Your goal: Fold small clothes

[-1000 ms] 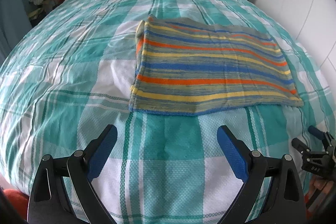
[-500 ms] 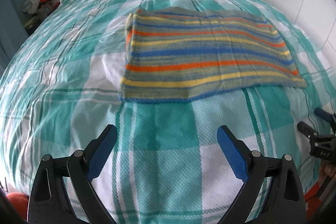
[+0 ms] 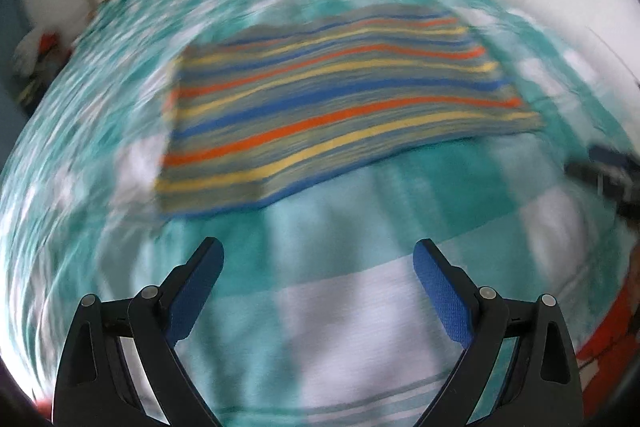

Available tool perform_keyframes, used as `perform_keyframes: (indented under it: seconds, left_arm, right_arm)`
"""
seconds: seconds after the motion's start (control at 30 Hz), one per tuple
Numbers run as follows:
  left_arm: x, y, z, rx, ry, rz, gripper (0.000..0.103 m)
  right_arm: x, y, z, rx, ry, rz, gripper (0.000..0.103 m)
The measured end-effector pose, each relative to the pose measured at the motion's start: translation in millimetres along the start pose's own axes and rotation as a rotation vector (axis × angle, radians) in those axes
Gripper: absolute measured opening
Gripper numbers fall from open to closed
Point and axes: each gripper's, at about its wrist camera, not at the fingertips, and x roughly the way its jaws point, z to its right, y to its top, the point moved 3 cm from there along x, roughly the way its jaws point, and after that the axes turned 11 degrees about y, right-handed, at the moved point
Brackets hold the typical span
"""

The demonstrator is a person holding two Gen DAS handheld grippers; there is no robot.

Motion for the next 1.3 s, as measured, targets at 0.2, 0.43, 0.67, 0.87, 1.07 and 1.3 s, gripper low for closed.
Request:
perform_keyframes:
  seconds: [0.2,0.43,0.67,0.87,1.07,1.3]
  left_arm:
    - [-2,53,96,0.213,-0.145,0.107,0.094]
    - [52,87,182,0.384,-0.144,0.066,0.075]
    - [42,91,189,0.368,-0.224,0.129,0.007]
    - [28,97,157,0.212,-0.343,0.119,0.004]
    - [-1,96,44,-0.107,-0.434,0.135,0.004]
    - [2,45,-103,-0.380,-0.311,0.105,0.004]
  right_arm:
    - [-46,53,53,0.083,0.084,0.126,0.094]
    - [-33,106,85,0.096,0.299,0.063,0.085]
    - [53,169,96,0.135,0.446,-0.079,0.084]
    - [144,201,107,0.293,0.443,-0.129,0.059]
    - [114,235,53,0.141,0.413,-0.071,0.008]
    - [106,274,-102,-0.074,0.581,-0.076,0.008]
